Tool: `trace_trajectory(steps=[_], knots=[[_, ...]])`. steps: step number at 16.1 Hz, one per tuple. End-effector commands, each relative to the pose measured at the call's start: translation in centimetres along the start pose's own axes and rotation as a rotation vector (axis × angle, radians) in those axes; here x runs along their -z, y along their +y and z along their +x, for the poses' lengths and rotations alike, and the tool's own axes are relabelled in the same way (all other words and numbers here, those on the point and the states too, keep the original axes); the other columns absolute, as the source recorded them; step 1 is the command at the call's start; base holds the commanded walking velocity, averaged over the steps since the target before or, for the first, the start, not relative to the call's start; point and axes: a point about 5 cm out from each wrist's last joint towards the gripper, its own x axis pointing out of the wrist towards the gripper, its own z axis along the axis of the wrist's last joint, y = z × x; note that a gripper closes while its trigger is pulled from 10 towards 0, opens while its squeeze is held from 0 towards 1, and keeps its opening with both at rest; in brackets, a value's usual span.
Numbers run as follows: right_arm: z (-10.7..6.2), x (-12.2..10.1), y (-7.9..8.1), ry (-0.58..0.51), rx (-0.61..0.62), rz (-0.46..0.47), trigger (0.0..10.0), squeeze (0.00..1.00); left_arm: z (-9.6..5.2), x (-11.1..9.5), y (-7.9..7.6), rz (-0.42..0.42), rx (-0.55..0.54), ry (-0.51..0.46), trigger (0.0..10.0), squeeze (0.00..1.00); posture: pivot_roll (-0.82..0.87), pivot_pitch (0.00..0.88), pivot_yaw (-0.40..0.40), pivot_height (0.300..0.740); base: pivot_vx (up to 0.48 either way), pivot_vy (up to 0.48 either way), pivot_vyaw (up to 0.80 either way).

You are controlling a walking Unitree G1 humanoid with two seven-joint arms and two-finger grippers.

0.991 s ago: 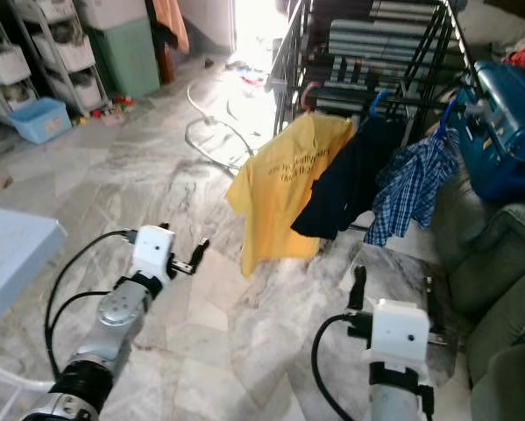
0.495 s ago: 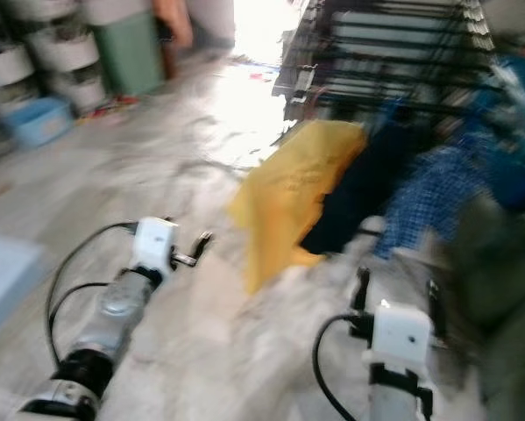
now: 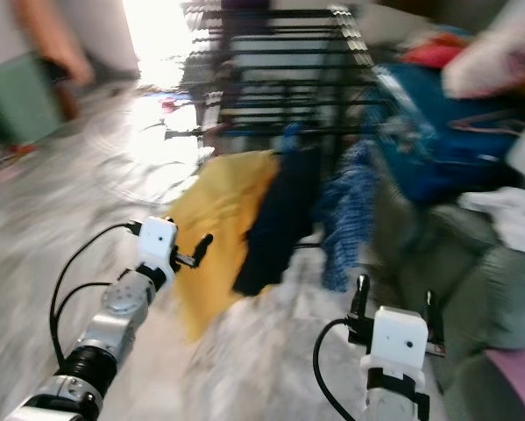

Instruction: Hang hanger

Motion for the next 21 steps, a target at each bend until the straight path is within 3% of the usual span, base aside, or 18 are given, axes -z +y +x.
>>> trace_trajectory(steps=[1, 4, 6, 13, 16, 21], knots=[[0.08, 0.09, -0.20, 0.008, 0.029, 0.011, 10.0, 0.00, 0.42, -0.30, -0.76, -0.005, 0.025, -0.002, 10.0, 0.00, -0.05, 0.000, 0.023, 0.740, 0.352, 0.322, -0.56], [0.07, 0.22, -0.10, 0.010, 0.031, 0.010, 10.0, 0.00, 0.52, -0.22, -0.84, -0.012, 0.029, 0.004, 10.0, 0.00, -0.05, 0.000, 0.025, 0.740, 0.346, 0.333, -0.48], [0.01, 0.32, -0.09, 0.014, 0.029, 0.009, 10.0, 0.00, 0.65, 0.09, -0.80, -0.024, 0.013, 0.039, 10.0, 0.00, -0.06, 0.000, 0.028, 0.740, 0.000, 0.465, 0.00], [-0.06, 0.67, 0.09, 0.024, 0.009, 0.007, 10.0, 0.00, 0.68, 0.06, -1.02, 0.016, 0.027, 0.030, 10.0, 0.00, -0.05, 0.000, 0.026, 0.740, 0.000, 0.458, 0.00], [0.02, 0.46, 0.62, 0.008, -0.026, -0.001, 10.0, 0.00, 0.64, 0.12, -1.14, 0.034, 0.029, 0.027, 10.0, 0.00, -0.05, 0.000, 0.025, 0.740, 0.000, 0.000, 0.64], [0.11, 0.74, -0.11, 0.024, 0.004, -0.001, 10.0, 0.00, 0.62, 0.03, -1.65, 0.047, 0.055, 0.012, 10.0, 0.00, -0.06, 0.000, 0.023, 0.740, 0.000, 0.000, 0.25]])
